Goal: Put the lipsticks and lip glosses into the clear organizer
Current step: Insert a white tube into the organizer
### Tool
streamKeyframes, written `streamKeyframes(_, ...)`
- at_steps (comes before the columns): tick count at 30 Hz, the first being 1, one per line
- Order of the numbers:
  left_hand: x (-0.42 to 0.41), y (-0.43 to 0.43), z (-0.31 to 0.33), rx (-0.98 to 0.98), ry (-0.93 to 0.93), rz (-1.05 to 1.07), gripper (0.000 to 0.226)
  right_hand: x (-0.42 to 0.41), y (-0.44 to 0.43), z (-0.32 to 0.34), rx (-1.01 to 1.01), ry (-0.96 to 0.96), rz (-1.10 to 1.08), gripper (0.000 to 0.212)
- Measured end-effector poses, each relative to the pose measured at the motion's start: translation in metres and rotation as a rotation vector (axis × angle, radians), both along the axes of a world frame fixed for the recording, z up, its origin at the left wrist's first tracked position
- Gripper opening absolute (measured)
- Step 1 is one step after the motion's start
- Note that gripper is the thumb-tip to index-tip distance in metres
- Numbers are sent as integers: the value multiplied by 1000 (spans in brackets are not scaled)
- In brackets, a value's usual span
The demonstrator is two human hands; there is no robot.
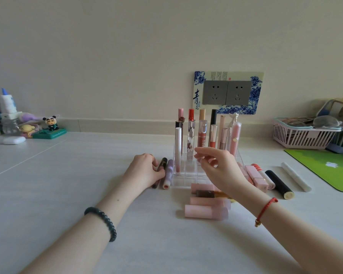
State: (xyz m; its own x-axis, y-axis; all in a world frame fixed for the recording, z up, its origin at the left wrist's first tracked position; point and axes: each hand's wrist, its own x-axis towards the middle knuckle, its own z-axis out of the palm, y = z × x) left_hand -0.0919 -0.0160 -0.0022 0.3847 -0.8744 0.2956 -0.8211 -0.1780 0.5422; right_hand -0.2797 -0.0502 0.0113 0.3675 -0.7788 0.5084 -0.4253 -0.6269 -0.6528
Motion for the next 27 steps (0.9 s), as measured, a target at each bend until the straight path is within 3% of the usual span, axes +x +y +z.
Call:
streamKeyframes(4,-2,0,3,62,-128,-24,26,-1,0,0,4,2,2,37)
streamKeyframes(7,-1,1,5,92,-114,-41,22,-2,1,0,3,4,4,38)
streamKeyframes(13,13,4,13,-70,145,-53,23,-4,2,1,6,-7,-4,37)
streamKeyframes(16,15,3,23,-296,390,-80,21,-6,1,1,-10,-24,-2,36)
streamKeyframes(20,7,9,39,-613,771,-277,20,-8,3,4,-46,-86,16,32)
streamKeyframes(23,-5,15,45,-692,804,-446,20,-6,6,9,-78,-165,66,29)
streamKeyframes(27,-27,14,36,-607,717,-607,21,-4,13,15,-73,-299,137,25)
